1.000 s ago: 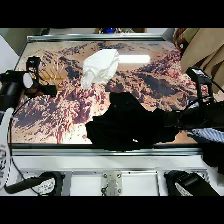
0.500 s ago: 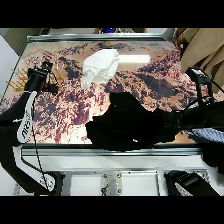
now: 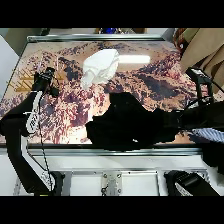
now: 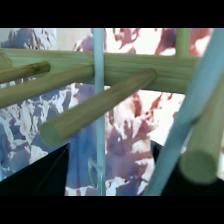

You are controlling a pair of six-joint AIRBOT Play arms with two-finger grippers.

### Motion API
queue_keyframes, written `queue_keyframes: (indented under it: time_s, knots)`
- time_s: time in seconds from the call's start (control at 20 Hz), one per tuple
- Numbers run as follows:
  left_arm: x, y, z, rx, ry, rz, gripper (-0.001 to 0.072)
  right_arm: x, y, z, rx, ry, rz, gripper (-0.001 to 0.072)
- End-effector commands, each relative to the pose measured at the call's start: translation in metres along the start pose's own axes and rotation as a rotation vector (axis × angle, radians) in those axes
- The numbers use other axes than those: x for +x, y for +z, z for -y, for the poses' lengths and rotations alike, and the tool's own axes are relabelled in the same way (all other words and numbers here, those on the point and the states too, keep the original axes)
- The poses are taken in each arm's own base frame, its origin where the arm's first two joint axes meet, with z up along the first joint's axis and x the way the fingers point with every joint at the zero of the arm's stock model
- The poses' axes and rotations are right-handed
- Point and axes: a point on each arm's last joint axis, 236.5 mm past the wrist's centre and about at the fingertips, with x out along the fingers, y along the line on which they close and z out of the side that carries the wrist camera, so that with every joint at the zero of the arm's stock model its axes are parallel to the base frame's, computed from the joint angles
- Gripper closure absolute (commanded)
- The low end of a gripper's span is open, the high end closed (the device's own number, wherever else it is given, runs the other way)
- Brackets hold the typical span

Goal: Fold the clothes and pants, and hang the long-sleeved shirts on hangers.

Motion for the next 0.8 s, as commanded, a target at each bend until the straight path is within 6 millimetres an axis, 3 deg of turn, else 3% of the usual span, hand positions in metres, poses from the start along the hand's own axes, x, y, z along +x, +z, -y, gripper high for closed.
queue_keyframes:
  time_s: [0.0, 0.1, 0.15, 0.2, 0.35, 0.5, 0.75]
  knots:
    - [0.006, -0.002, 0.003, -0.011, -0.009, -0.009, 0.0372, 0.000, 0.000, 0.000, 0.001, 0.000, -0.001, 0.0683]
    - [0.006, -0.003, 0.003, -0.011, -0.008, -0.011, 0.0602, 0.000, 0.000, 0.000, 0.001, 0.000, -0.001, 0.0683]
    - [0.006, -0.003, 0.003, -0.011, -0.008, -0.013, 0.0615, 0.000, 0.000, 0.000, 0.001, 0.000, -0.001, 0.0683]
    - [0.005, -0.003, 0.003, -0.011, -0.008, -0.016, 0.0692, 0.000, 0.000, 0.000, 0.001, 0.000, -0.001, 0.0683]
    - [0.004, -0.005, 0.002, -0.012, -0.006, -0.023, 0.0692, 0.000, 0.000, 0.000, 0.001, 0.000, -0.001, 0.0683]
    - [-0.013, -0.001, -0.008, -0.027, 0.002, -0.003, 0.0692, 0.000, 0.000, 0.000, 0.001, 0.000, -0.001, 0.0683]
    - [-0.092, 0.021, -0.042, -0.074, 0.025, 0.127, 0.0692, 0.000, 0.000, 0.000, 0.001, 0.000, -0.001, 0.0683]
